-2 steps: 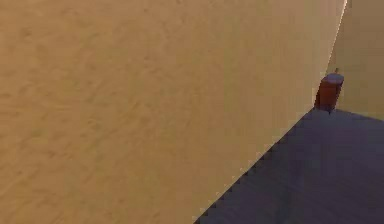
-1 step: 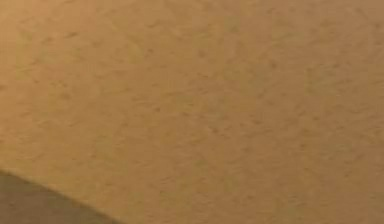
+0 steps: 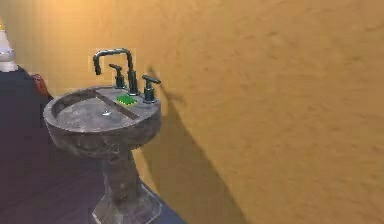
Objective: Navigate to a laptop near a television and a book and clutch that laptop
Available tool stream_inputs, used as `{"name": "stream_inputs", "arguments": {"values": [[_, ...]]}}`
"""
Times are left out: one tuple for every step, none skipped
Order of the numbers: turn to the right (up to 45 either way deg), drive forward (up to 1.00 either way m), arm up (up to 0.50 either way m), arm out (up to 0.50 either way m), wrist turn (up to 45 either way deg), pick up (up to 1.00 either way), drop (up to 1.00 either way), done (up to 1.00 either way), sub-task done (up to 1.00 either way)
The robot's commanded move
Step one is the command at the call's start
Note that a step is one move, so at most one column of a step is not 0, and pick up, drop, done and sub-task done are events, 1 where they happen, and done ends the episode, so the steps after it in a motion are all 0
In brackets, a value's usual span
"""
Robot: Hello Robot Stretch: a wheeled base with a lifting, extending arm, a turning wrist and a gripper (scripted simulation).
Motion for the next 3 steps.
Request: {"name": "stream_inputs", "arguments": {"values": [[-45.0,0.00,0.00,0.00,0.0,0.00,0.00,0.00,0.00],[0.0,0.15,0.00,0.00,0.0,0.00,0.00,0.00,0.00],[-45.0,0.00,0.00,0.00,0.0,0.00,0.00,0.00,0.00]]}}
